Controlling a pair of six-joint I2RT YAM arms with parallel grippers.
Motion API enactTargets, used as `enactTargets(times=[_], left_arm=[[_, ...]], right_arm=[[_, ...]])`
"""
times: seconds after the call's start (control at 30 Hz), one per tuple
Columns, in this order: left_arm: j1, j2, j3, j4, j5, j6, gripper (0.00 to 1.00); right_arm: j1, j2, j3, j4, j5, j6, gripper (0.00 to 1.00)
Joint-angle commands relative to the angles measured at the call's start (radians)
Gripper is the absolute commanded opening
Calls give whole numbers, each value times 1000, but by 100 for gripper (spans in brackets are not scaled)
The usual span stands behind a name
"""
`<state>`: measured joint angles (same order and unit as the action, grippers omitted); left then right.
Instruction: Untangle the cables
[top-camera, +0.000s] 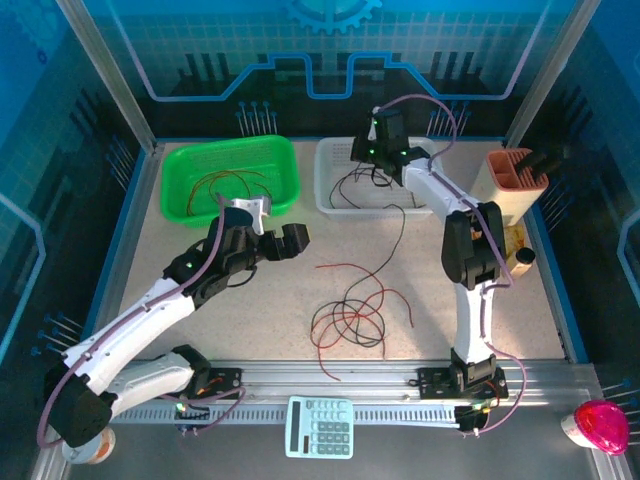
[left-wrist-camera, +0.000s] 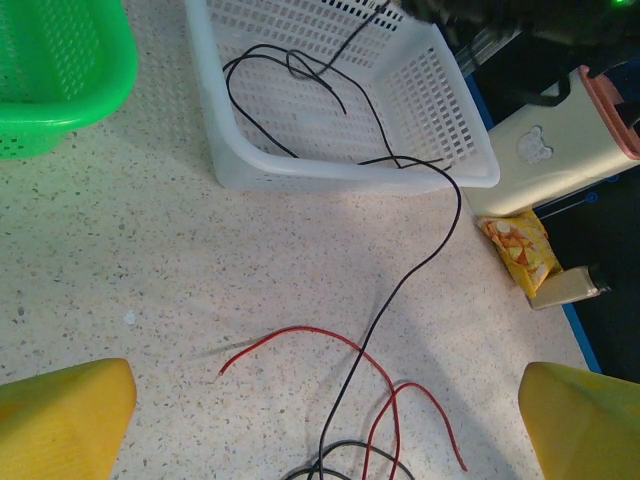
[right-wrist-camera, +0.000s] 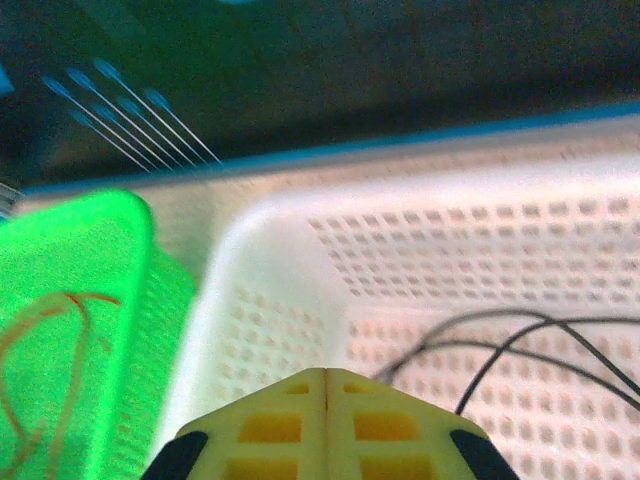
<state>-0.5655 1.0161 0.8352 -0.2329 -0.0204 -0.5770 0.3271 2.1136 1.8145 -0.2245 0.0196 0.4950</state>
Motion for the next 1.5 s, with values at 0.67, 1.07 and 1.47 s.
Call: enactTargets(times=[0.67, 1.07, 1.47], left_arm=[[3, 12, 5, 73, 32, -23, 99], [3, 24, 27, 70, 42, -15, 99], [1, 14, 32, 53, 36, -12, 99]], right_arm=[[-16, -483, -295, -243, 130, -30, 75], [-47, -656, -762, -157, 125, 21, 72], [-54, -507, -795, -84, 103, -2, 54]])
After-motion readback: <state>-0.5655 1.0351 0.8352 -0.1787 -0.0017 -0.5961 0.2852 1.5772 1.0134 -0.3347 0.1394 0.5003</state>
